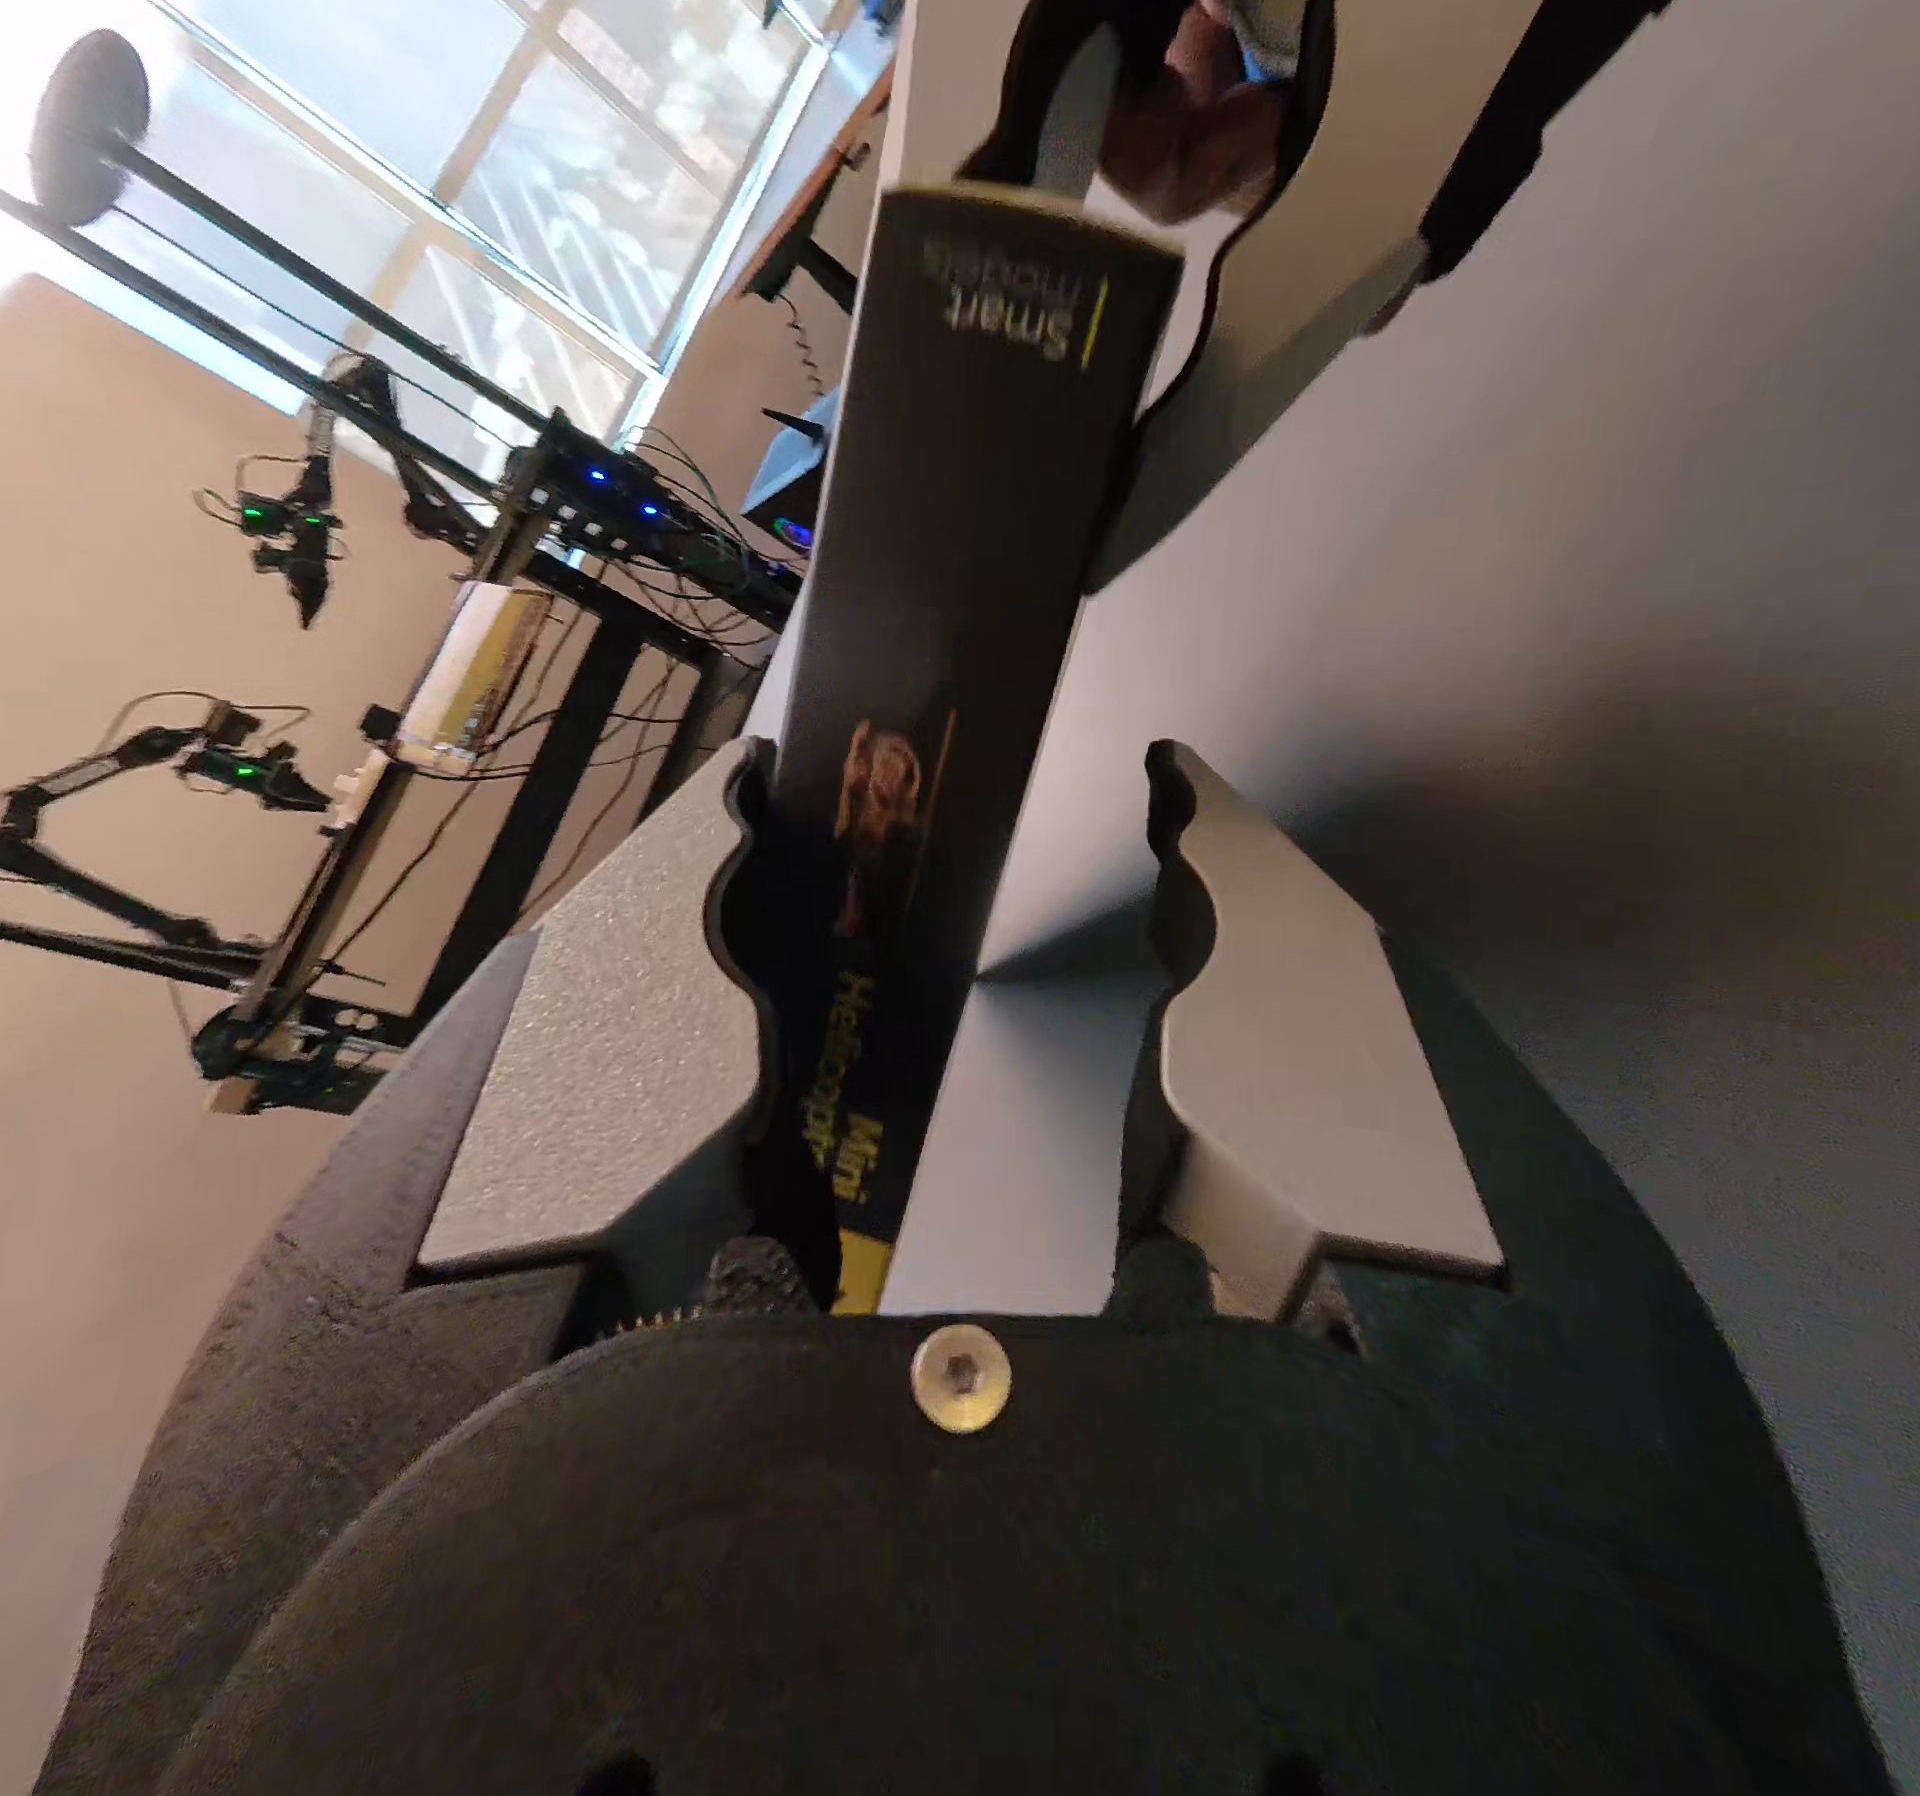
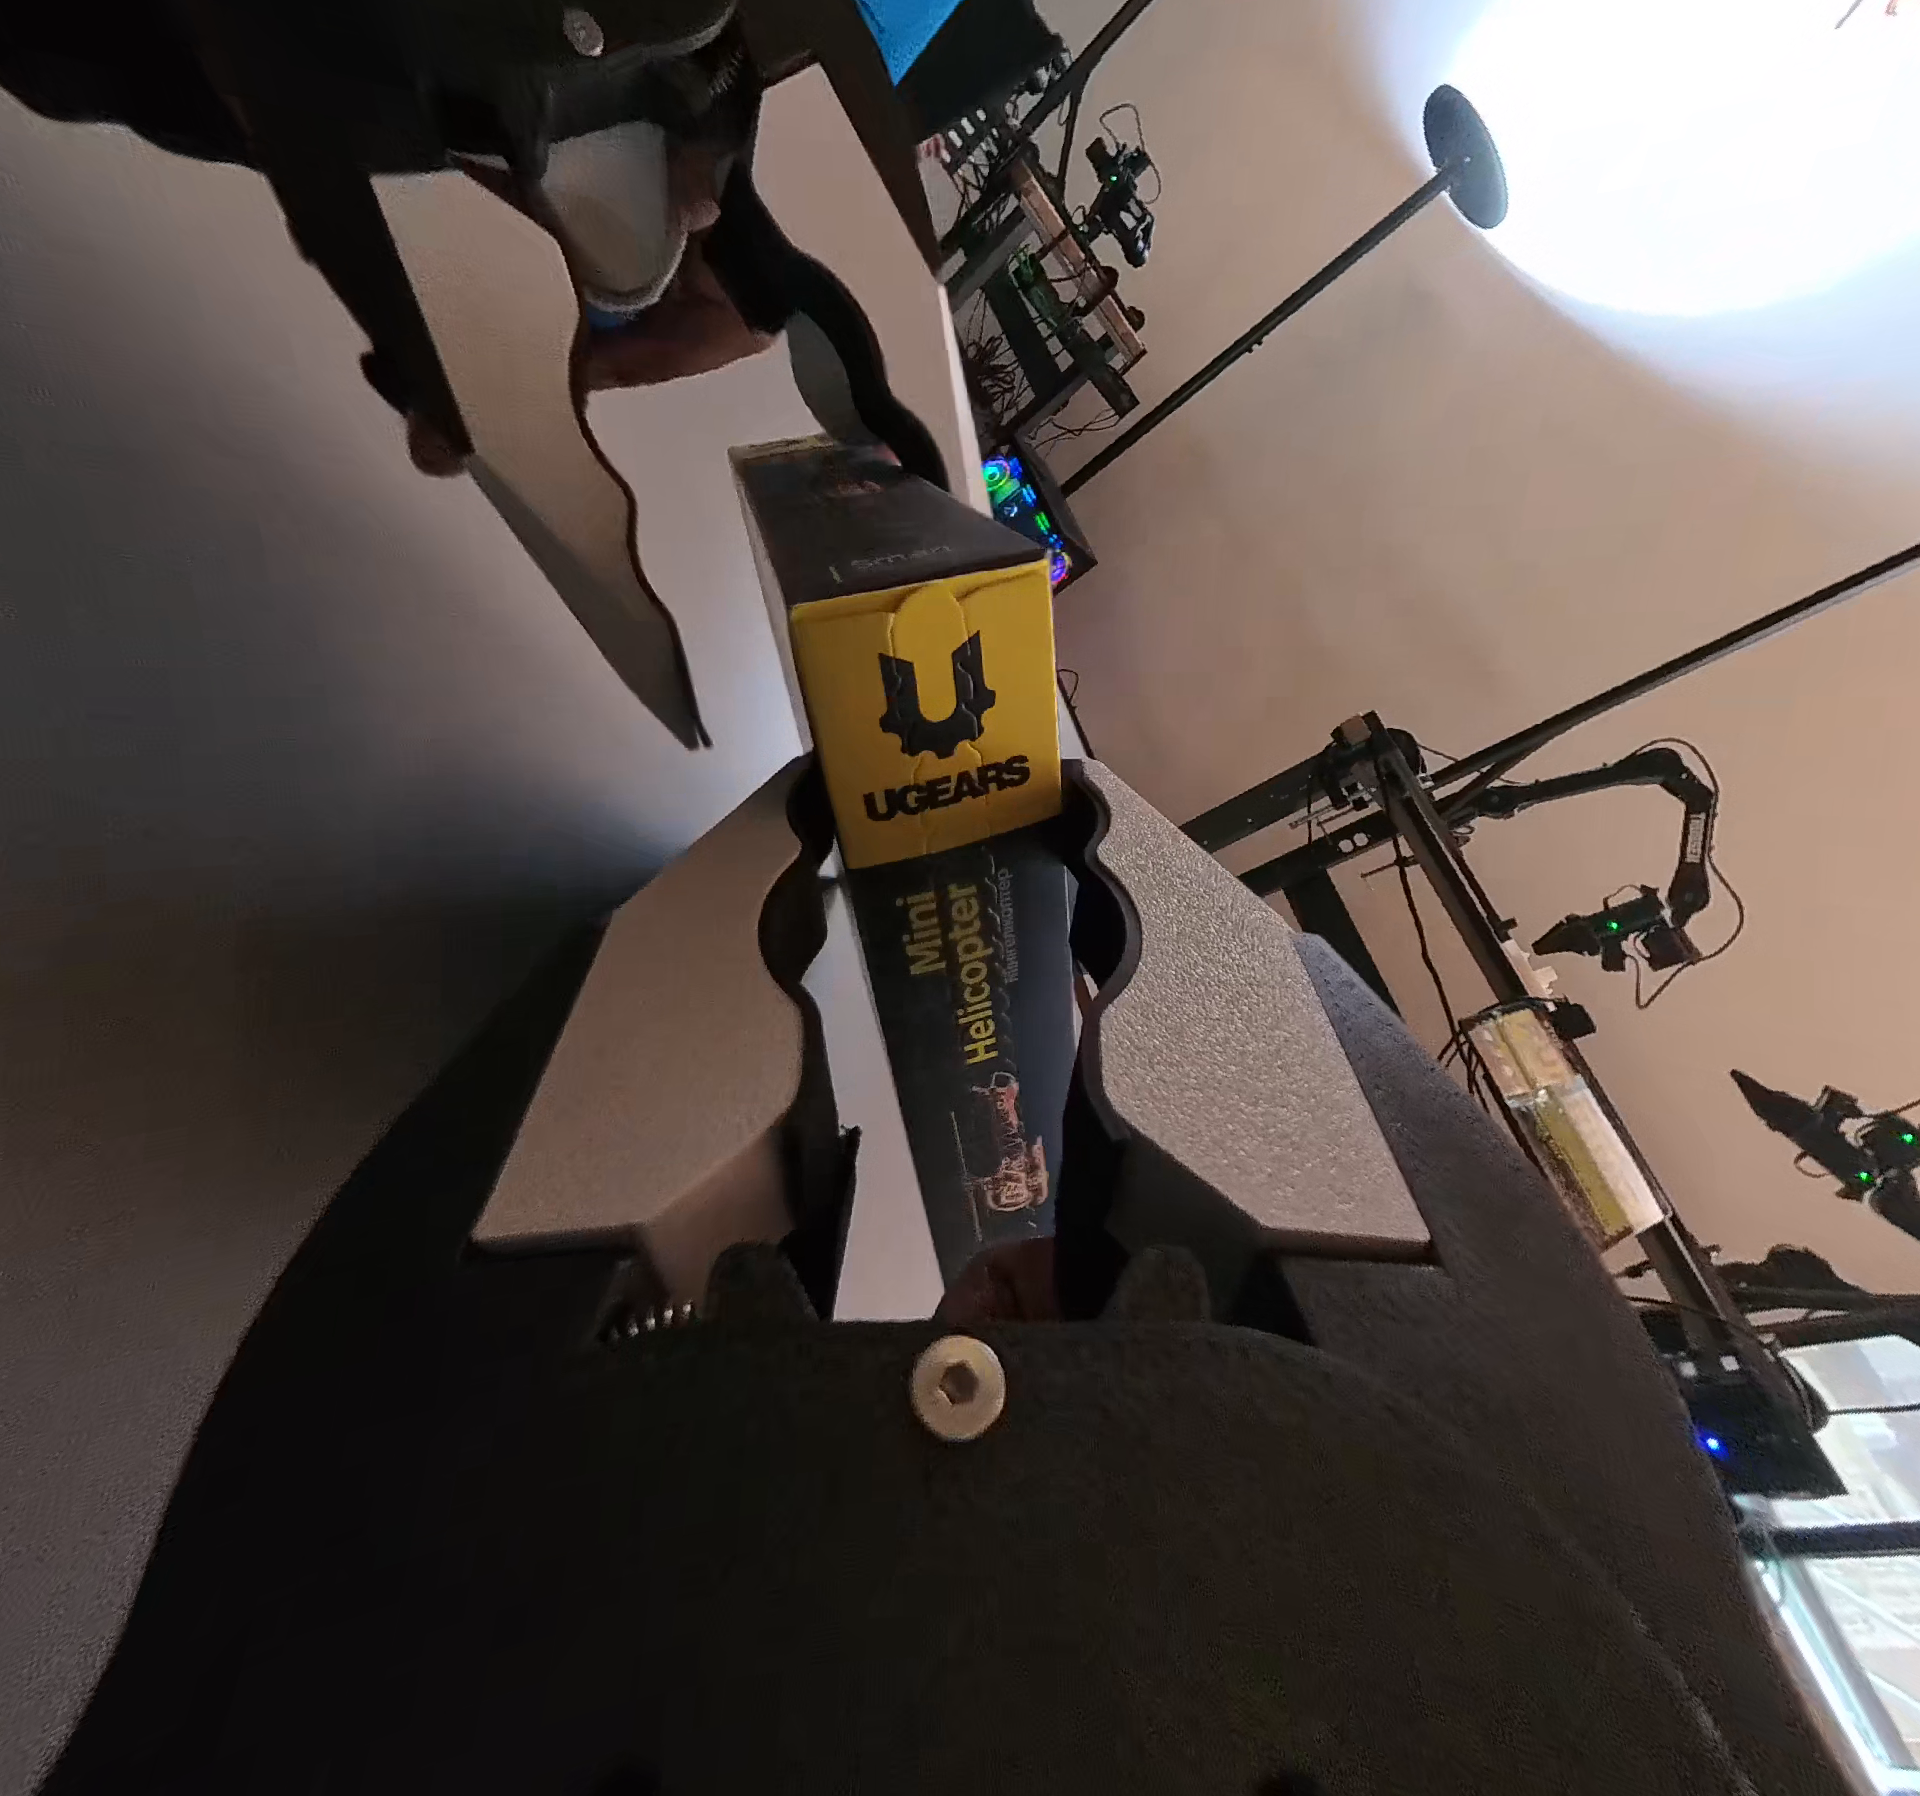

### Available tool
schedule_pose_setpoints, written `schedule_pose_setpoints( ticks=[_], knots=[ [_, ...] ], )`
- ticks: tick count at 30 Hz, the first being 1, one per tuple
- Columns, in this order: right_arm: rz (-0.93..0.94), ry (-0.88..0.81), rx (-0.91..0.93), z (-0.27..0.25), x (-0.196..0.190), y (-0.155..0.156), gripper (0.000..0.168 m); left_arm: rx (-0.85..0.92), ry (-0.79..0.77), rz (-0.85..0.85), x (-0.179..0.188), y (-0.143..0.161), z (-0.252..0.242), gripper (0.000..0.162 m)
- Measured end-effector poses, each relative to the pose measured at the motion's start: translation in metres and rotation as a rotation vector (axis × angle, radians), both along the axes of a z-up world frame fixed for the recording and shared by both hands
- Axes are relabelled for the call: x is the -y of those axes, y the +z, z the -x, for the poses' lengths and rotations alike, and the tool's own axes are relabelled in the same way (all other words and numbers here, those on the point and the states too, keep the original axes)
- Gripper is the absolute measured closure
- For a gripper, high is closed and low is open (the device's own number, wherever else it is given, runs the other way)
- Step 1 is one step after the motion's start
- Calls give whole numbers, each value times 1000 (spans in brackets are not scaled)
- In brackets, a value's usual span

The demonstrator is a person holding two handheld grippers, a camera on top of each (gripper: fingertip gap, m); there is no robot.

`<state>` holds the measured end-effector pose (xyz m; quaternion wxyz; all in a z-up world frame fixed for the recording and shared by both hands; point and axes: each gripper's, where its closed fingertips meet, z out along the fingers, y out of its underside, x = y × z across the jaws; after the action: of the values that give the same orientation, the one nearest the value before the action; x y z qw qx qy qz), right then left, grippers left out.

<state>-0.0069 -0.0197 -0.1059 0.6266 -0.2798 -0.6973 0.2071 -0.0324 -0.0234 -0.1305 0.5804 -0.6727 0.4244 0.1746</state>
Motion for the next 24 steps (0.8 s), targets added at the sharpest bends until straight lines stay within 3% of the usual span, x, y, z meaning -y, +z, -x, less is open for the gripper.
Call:
schedule_pose_setpoints(
  ticks=[1,10,24],
  knots=[
    [-13,-1,7,0,3,-2,124,-5,9,-30,0,1,-4,90],
    [-86,-24,40,-2,18,-14,126,-2,101,-200,0,4,-9,97],
    [-119,-121,53,-7,21,-42,117,-17,151,-214,7,-24,-11,113]
  ],
)
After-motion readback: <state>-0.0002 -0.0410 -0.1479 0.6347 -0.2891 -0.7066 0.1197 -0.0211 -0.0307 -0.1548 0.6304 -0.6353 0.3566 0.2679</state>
